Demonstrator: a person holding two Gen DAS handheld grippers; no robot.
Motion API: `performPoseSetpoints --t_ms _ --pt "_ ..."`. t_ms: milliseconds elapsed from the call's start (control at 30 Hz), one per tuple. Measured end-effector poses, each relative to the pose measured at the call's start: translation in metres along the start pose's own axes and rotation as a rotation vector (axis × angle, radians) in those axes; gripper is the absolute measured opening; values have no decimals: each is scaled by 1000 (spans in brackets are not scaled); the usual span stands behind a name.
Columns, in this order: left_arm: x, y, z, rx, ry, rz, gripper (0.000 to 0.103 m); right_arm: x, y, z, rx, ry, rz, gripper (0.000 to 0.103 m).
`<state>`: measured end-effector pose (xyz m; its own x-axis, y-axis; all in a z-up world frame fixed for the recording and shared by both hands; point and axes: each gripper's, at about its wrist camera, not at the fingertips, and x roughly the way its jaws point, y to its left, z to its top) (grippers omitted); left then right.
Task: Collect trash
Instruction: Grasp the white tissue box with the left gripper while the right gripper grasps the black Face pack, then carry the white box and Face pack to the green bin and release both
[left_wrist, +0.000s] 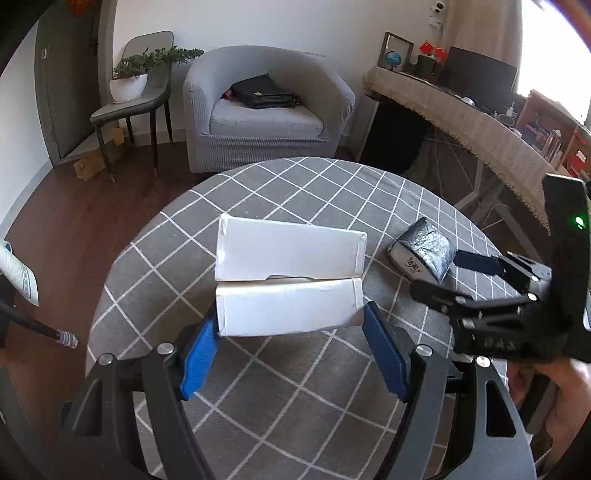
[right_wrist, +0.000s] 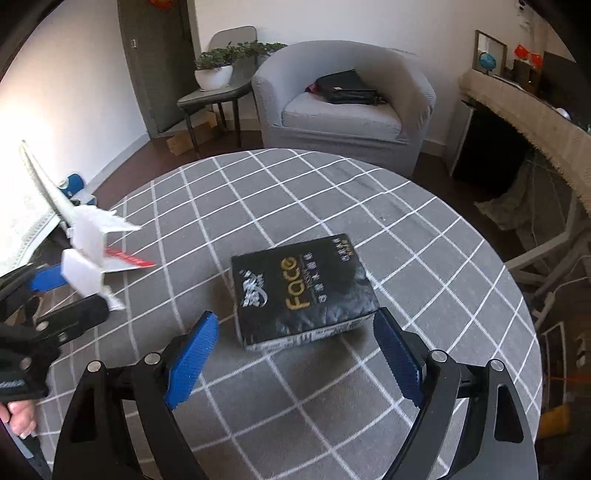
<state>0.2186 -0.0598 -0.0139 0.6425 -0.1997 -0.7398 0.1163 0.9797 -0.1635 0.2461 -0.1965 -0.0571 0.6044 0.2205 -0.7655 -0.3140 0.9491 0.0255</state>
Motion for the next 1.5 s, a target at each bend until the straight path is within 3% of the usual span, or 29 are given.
performPoseSetpoints --t_ms 300,733,767,800,900,1133,1500 --pt "-6 8 -3 33 8 -36 77 12 -8 8 -42 29 -41 87" --pt "-6 17 -1 19 19 -79 77 23 -15 18 -12 28 -19 91" --pt "-6 16 -2 22 21 -81 77 24 -12 18 -22 25 -8 88" --pt "-7 16 -3 27 21 -85 77 23 -9 18 -34 19 -3 77" --pt "-9 14 -5 43 15 -90 77 20 -1 19 -45 17 5 71" --pt "-20 15 -15 54 0 -90 77 2 15 6 -57 25 25 71" --pt "-65 37 -43 7 -29 -63 77 -37 54 -13 -39 -37 95 71"
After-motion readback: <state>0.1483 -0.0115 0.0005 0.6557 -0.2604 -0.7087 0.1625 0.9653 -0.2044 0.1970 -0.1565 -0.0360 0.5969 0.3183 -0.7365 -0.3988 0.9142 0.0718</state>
